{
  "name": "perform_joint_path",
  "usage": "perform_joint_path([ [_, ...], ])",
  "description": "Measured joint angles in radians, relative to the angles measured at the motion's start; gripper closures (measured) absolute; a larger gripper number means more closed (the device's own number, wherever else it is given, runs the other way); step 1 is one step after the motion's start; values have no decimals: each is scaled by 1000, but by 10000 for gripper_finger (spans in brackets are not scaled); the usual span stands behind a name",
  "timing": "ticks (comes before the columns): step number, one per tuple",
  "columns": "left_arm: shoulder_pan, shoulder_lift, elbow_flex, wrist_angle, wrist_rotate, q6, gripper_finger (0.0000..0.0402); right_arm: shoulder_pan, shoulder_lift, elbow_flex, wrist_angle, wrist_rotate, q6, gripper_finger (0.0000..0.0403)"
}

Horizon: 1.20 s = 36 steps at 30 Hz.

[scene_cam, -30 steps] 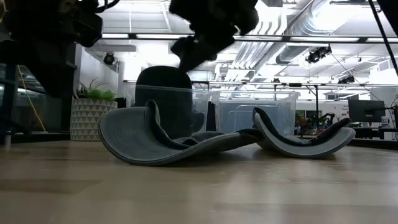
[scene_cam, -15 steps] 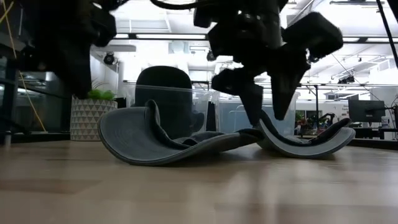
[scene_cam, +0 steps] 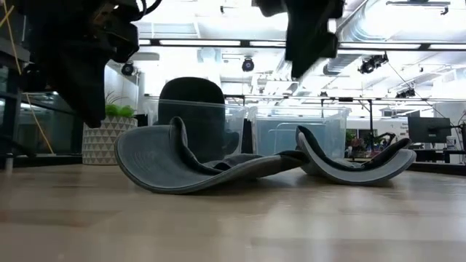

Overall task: Pick & Place hat
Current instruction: Put the left gray cap into the right transparent bin

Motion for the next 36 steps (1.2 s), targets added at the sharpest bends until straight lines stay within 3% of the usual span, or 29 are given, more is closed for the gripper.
perform_joint_path([
  [6,0,0,0,-42,31,133,401,110,-35,-41,79,200,371,214],
  [15,0,-17,0,-154,28,300,401,222,-81,-414,662,365,923,214],
  [20,21,-18,0,-151,-2,377,401,220,-77,-490,795,416,1022,214],
  [36,92,-18,0,-113,-5,447,402,194,16,-509,828,362,1128,214],
])
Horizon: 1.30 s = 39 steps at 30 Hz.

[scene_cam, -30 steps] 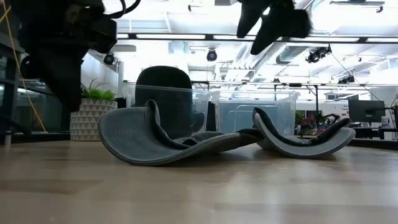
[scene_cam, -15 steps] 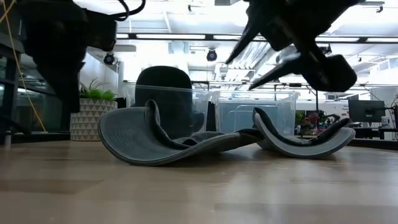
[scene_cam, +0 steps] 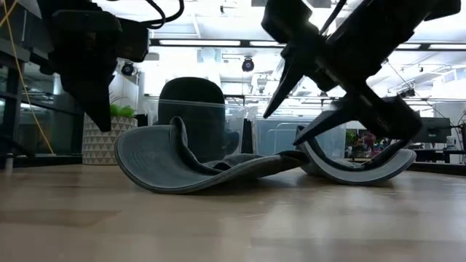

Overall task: Pick & Place hat
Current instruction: Put the left gray cap into the right transparent bin

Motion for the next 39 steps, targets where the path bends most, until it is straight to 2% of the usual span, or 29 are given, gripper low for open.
perform_joint_path([
  [15,-1,0,0,1,10,-23,401,-37,106,0,151,-18,-2,214],
  [29,-1,0,0,1,23,-50,402,-87,117,0,145,-22,-76,216],
  [33,-1,0,0,1,24,-54,402,-96,117,0,133,-42,-104,235],
  [39,-1,0,0,1,29,-67,402,-97,118,0,121,-44,-138,299],
])
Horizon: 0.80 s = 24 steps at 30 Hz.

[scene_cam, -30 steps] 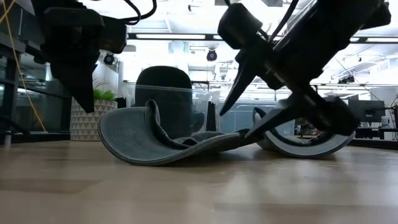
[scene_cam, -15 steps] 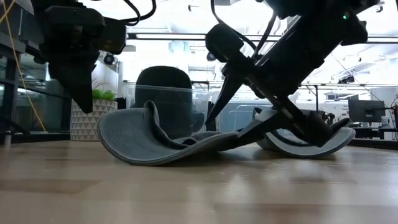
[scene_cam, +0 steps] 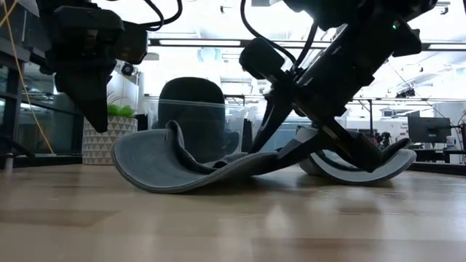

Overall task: Pick & Place hat
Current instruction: Put the left gray cap into the right transparent bin

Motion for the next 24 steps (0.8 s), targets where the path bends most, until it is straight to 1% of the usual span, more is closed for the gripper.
perform_joint_path([
  [5,0,0,0,0,0,-6,402,0,0,0,15,4,-46,374],
  [7,0,0,0,0,1,-6,402,0,0,2,35,7,-82,391],
  [10,0,0,0,0,1,-6,401,-1,0,2,41,6,-95,390],
  [12,0,0,0,0,1,-6,400,-1,0,2,49,-2,-133,394],
  [16,0,0,0,0,7,-1,400,-1,0,5,47,-27,-177,395],
  [18,0,-4,0,-2,27,25,396,-1,-5,5,44,-48,-216,395],
  [21,0,-47,0,-23,55,45,378,-6,-30,4,29,-63,-285,395],
  [24,0,-95,0,-52,49,43,352,-8,-78,4,-25,-61,-354,395],
])
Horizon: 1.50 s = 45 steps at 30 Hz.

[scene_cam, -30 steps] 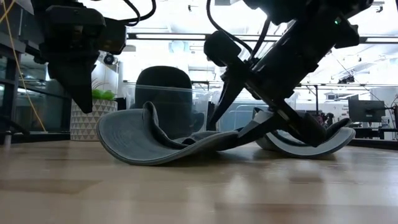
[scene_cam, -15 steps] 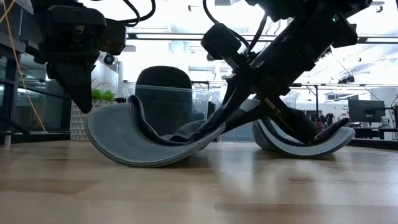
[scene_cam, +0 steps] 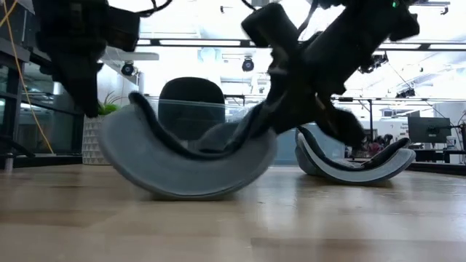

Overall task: Pick & Place hat
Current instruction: Put the left gray cap into the right transparent bin

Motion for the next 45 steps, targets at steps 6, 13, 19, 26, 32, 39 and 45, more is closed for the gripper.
perform_joint_path([
  [6,0,-113,0,-11,-31,-25,310,-18,-105,-1,-115,-3,-217,395],
  [13,0,-182,0,-1,-88,-61,297,-43,-210,51,-276,57,-427,395],
  [19,0,-191,0,51,-104,-85,297,-76,-245,223,-529,67,-627,395],
  [26,0,-192,0,101,-110,-86,297,-90,-245,443,-820,94,-929,395],
  [32,0,-192,0,122,-110,-86,297,-87,-244,554,-981,107,-1200,395],
  [39,0,-192,0,208,-160,-81,297,-12,-244,566,-996,256,-1415,395],
  [45,0,-192,0,233,-205,-109,297,72,-244,566,-965,588,-1544,395],
])
